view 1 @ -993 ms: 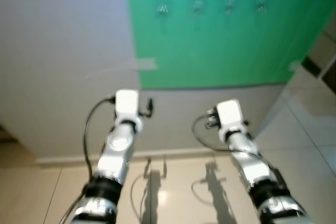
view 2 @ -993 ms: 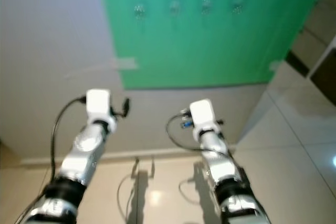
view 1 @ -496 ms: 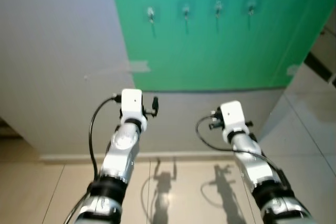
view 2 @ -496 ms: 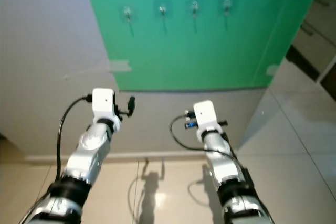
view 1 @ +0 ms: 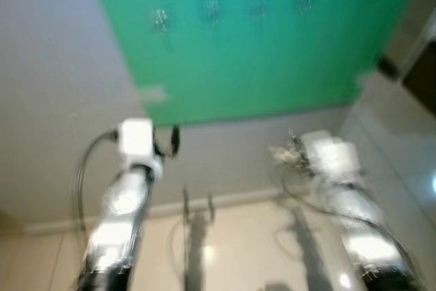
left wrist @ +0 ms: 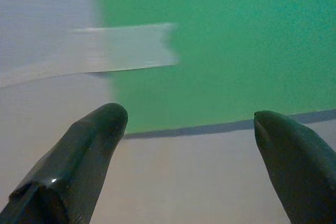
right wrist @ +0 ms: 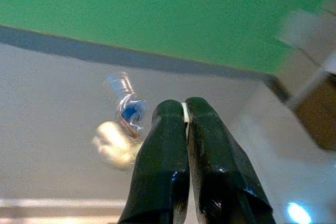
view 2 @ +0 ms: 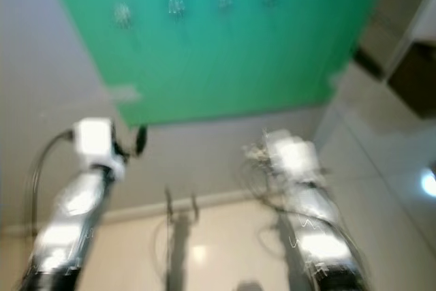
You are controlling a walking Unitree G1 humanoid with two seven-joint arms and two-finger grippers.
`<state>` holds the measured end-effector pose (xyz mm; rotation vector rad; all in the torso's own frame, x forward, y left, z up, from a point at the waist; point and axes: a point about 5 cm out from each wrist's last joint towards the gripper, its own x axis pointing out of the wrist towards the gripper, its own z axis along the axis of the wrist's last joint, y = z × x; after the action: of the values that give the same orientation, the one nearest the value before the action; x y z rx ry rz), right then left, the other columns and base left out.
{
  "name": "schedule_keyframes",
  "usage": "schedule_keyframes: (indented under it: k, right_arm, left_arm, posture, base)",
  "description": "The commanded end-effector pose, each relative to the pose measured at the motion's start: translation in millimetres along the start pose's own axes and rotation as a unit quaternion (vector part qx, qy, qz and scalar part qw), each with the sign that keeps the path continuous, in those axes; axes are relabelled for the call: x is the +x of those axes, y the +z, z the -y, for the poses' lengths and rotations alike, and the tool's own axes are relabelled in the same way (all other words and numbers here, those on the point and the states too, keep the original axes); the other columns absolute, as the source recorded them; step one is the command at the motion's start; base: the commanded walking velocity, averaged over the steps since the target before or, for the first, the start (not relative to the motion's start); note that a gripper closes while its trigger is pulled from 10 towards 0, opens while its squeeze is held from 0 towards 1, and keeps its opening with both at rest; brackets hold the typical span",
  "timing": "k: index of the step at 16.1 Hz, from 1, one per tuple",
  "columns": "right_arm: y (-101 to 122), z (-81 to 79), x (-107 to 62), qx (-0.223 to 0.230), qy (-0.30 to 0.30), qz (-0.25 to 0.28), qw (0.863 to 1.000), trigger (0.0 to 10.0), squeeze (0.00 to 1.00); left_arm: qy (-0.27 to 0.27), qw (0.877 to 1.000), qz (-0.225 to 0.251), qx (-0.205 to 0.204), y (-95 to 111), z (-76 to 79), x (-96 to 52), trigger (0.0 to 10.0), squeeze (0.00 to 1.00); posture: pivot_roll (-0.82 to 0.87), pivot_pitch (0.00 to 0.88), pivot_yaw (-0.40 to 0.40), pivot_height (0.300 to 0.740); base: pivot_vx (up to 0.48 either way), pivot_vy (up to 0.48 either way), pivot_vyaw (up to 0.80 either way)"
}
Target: Hang keys on a hook
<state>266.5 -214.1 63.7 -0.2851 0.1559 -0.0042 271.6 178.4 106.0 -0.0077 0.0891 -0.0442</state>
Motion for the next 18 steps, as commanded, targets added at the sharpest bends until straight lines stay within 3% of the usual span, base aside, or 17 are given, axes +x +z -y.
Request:
schedule_keyframes:
  k: [1,3,4,6,10,18]
  right_arm:
    - [25,-10.0,0.7,0.022,0.017,0.042,0.999,0.0,0.0]
    - [31,-3.6,-9.9,0.03,0.012,0.047,0.998,0.0,0.0]
    - [35,-5.8,-11.7,0.024,0.024,0.049,0.998,0.0,0.0]
    - [38,-11.4,-14.6,0.029,0.03,0.042,0.998,0.0,0.0]
    - [41,-22.9,-18.2,0.038,0.048,0.028,0.998,0.0,0.0]
    - [43,-28.4,-8.6,0.035,0.057,0.021,0.998,0.0,0.0]
  left_arm:
    - [0.025,0.999,-0.023,-0.009,-3,-18.5,-11.8,10.0,0.0]
    - [0.028,0.999,-0.025,-0.037,0,-16.3,-15.7,10.0,0.0]
    - [0.014,0.998,-0.024,-0.058,5,-2.2,-13.3,10.0,0.0]
    - [0.01,0.997,-0.041,-0.061,4,5.5,-18.8,10.0,0.0]
    - [0.009,0.997,-0.046,-0.055,10,8.0,-18.8,10.0,0.0]
    - [0.027,0.997,-0.047,-0.057,3,7.1,-10.3,10.0,0.0]
  posture:
    - [-0.2,0.0,0.051,0.736]
    - [-0.21,0.0,0.049,0.736]
    - [-0.21,0.0,0.055,0.736]
    - [-0.21,0.0,0.064,0.736]
    - [-0.21,0.0,0.066,0.736]
    - [-0.21,0.0,0.032,0.736]
  base:
    - [0.0,0.0,0.0]
    - [0.0,0.0,0.0]
    - [0.0,0.0,0.0]
    - [0.0,0.0,0.0]
    - [0.0,0.0,0.0]
    - [0.0,0.0,0.0]
